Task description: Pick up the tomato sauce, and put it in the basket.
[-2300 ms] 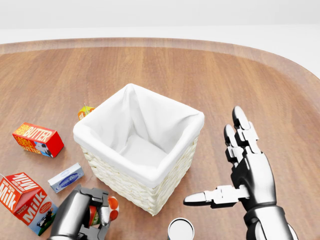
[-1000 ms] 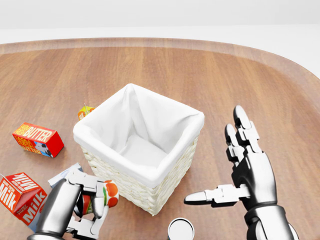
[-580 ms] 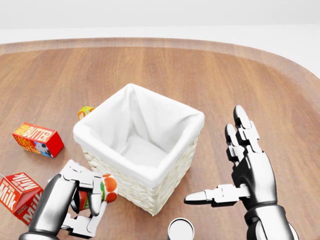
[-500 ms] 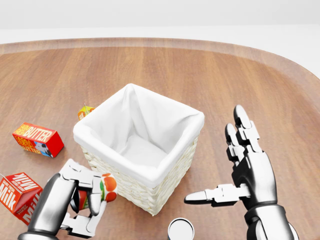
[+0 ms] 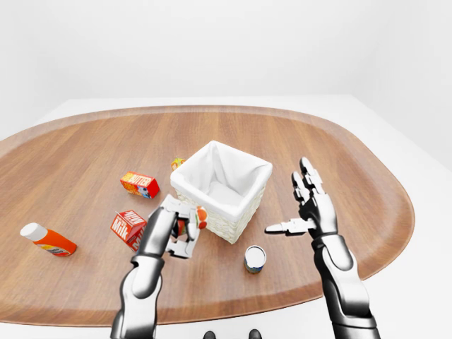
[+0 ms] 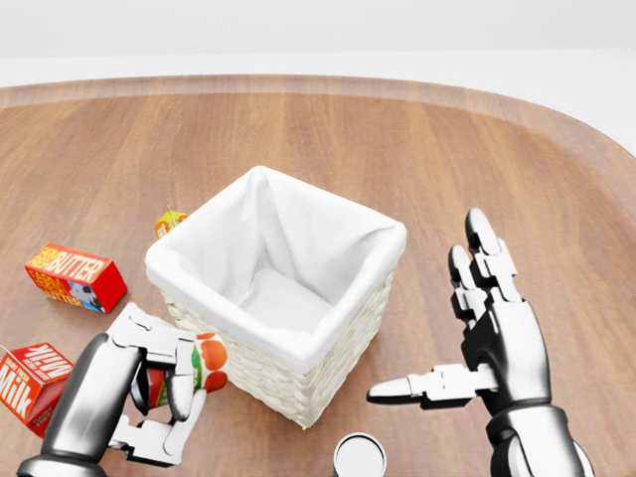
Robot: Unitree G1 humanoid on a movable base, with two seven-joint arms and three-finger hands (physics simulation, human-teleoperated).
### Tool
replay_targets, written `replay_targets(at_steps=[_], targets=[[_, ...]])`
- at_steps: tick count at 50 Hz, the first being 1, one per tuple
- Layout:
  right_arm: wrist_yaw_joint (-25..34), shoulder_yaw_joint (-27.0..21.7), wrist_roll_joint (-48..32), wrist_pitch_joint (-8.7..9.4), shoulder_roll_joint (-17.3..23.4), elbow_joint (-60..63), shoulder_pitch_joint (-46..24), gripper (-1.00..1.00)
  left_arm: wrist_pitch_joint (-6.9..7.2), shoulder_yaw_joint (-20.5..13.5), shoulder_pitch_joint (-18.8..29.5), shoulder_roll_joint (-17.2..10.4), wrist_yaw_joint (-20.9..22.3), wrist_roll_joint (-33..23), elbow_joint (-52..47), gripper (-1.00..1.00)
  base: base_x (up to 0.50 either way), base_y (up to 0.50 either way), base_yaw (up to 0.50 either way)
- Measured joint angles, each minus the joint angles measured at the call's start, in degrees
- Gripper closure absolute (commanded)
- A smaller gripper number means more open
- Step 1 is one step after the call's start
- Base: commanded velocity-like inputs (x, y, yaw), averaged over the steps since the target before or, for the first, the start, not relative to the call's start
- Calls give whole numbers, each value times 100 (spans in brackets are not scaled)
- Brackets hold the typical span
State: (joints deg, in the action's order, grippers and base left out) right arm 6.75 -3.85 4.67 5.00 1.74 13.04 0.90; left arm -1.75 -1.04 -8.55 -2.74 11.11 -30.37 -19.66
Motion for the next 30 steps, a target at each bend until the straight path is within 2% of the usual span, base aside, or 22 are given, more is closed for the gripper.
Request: replay_targets(at_steps=[8, 23, 30], targets=[[-3, 1, -4, 0, 0, -19, -6, -100, 201, -11, 73, 8, 107, 5, -221, 100, 0, 0, 0], [-5, 2, -7, 0, 0, -12, 0, -100, 669, 23, 312, 17, 298, -2, -665, 100, 0, 0, 0], [-6, 4, -13, 0, -1, -45, -4, -100, 675, 34, 441, 12, 371, -16, -814, 100, 0, 0, 0]])
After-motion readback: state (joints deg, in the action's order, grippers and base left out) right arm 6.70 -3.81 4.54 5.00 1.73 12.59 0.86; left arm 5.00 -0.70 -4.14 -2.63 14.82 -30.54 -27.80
